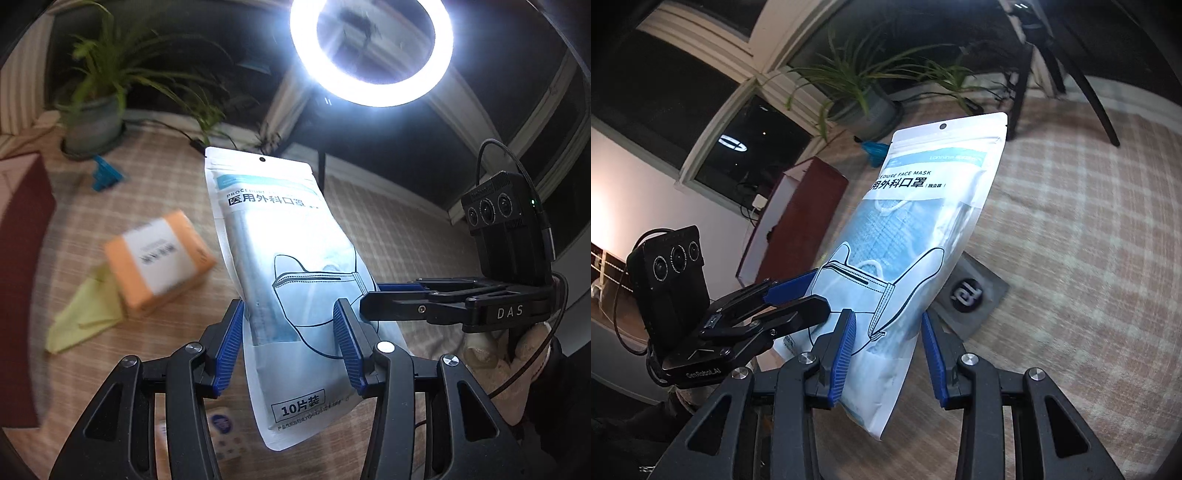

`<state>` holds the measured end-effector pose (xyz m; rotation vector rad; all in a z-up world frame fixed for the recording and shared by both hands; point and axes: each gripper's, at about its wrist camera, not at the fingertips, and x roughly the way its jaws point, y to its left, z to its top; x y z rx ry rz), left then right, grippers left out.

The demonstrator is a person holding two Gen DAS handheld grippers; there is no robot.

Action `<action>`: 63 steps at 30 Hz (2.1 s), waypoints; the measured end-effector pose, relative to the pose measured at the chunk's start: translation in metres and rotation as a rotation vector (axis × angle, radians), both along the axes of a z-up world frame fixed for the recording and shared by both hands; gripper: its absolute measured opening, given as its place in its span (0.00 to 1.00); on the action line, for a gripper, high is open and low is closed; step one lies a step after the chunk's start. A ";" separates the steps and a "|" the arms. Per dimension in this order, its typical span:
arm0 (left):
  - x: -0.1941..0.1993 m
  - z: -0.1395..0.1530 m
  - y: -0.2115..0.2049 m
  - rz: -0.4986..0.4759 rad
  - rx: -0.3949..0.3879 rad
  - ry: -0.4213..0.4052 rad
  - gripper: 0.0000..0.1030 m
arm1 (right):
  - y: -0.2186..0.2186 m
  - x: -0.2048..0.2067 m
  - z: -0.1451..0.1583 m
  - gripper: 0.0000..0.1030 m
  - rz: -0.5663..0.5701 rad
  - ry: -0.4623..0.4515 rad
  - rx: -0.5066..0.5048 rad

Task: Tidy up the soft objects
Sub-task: 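Lift the face-mask bag with both tools and carry it over the cardboard box, then lower the face-mask bag into the box and open both tools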

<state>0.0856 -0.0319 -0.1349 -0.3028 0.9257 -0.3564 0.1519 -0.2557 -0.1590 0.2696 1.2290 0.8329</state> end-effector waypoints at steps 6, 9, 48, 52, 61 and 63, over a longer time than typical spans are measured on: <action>-0.020 0.024 0.047 0.070 -0.013 -0.052 0.45 | 0.043 -0.006 0.030 0.33 0.039 -0.062 0.015; -0.029 0.031 0.075 0.105 -0.019 -0.072 0.45 | 0.071 -0.009 0.041 0.33 0.064 -0.079 0.025; -0.038 -0.002 0.328 0.330 0.043 0.026 0.47 | 0.396 -0.015 0.008 0.36 0.216 -0.068 -0.047; -0.034 -0.003 0.330 0.345 0.056 0.030 0.49 | 0.399 -0.008 0.002 0.40 0.210 -0.057 -0.065; -0.034 0.000 0.324 0.352 0.059 0.025 0.50 | 0.382 -0.001 0.006 0.47 0.179 -0.072 -0.055; -0.035 0.001 0.321 0.351 0.052 0.022 0.50 | 0.376 -0.001 0.010 0.47 0.182 -0.076 -0.049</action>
